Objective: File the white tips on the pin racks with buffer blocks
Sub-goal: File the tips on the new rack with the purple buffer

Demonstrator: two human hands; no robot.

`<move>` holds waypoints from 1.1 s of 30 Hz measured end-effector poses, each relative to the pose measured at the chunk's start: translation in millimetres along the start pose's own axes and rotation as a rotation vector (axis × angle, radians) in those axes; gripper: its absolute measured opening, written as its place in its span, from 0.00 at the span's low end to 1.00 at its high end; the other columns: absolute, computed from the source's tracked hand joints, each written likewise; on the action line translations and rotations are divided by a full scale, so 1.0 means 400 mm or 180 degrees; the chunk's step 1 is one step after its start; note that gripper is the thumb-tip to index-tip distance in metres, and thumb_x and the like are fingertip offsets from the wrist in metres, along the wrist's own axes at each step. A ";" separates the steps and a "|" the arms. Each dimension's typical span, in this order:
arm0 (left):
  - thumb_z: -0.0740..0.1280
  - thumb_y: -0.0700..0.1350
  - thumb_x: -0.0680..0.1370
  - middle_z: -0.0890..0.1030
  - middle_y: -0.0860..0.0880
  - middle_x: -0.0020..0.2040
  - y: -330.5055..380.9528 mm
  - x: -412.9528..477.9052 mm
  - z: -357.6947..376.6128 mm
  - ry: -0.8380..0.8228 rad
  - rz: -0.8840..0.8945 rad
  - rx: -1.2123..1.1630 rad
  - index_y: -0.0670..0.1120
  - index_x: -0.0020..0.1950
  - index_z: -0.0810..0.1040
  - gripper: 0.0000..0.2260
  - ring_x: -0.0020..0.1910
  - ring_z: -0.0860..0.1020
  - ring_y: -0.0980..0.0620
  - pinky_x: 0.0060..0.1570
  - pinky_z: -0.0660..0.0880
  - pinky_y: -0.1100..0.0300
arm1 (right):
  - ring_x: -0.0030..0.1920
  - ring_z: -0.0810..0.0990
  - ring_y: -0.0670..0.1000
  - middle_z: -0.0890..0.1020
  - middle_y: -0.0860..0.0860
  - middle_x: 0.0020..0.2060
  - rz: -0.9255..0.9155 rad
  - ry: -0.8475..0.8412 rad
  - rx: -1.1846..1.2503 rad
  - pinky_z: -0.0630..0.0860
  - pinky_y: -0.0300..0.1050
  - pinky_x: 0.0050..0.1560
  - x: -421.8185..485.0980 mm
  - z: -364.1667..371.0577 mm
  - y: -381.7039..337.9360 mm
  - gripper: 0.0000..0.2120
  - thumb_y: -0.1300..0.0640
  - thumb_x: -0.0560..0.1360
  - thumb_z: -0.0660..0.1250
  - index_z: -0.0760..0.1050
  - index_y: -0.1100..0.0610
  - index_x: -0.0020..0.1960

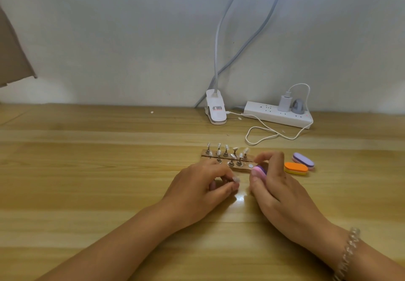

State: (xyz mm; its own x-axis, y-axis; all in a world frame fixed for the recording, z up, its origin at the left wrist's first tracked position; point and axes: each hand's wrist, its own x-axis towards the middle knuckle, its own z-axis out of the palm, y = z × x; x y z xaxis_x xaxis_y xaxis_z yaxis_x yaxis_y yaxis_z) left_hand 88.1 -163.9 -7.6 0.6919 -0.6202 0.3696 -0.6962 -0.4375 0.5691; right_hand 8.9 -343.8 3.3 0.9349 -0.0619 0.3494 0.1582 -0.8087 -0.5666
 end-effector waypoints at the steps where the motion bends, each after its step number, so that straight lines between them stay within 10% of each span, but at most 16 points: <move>1: 0.69 0.54 0.77 0.78 0.56 0.46 -0.001 0.000 0.000 0.0007 0.0004 -0.0036 0.57 0.50 0.82 0.04 0.36 0.74 0.56 0.42 0.76 0.52 | 0.38 0.79 0.48 0.77 0.47 0.39 0.0019 0.0003 0.0001 0.76 0.56 0.43 -0.001 0.002 -0.001 0.07 0.52 0.79 0.55 0.56 0.46 0.53; 8: 0.70 0.50 0.78 0.77 0.56 0.45 -0.001 0.000 -0.002 -0.0051 0.0089 -0.0101 0.61 0.53 0.81 0.06 0.35 0.72 0.57 0.40 0.73 0.56 | 0.50 0.75 0.38 0.77 0.41 0.50 -0.0580 0.0169 -0.0024 0.69 0.30 0.49 0.001 0.004 -0.002 0.14 0.65 0.77 0.65 0.73 0.50 0.58; 18: 0.69 0.52 0.77 0.75 0.59 0.39 -0.010 0.003 -0.008 0.0283 -0.0200 -0.0139 0.58 0.52 0.85 0.06 0.36 0.73 0.59 0.38 0.69 0.60 | 0.57 0.76 0.41 0.75 0.38 0.61 -0.0867 -0.0101 0.0049 0.74 0.39 0.51 0.001 -0.003 0.001 0.25 0.56 0.78 0.58 0.67 0.49 0.75; 33: 0.70 0.50 0.78 0.76 0.63 0.38 -0.015 0.010 -0.009 0.0117 -0.0314 -0.0176 0.58 0.51 0.84 0.05 0.36 0.73 0.63 0.38 0.66 0.63 | 0.38 0.79 0.47 0.80 0.38 0.53 -0.0517 0.0034 0.0298 0.73 0.33 0.37 0.007 -0.011 -0.005 0.19 0.44 0.74 0.66 0.79 0.47 0.63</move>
State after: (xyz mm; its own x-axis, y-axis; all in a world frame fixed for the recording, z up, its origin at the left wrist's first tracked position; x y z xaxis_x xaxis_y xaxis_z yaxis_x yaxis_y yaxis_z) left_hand 95.9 -161.5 -6.9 0.7638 -0.5512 0.3359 -0.6135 -0.4580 0.6434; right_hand 9.7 -345.0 8.8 0.8914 0.0584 0.4495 0.3361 -0.7506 -0.5690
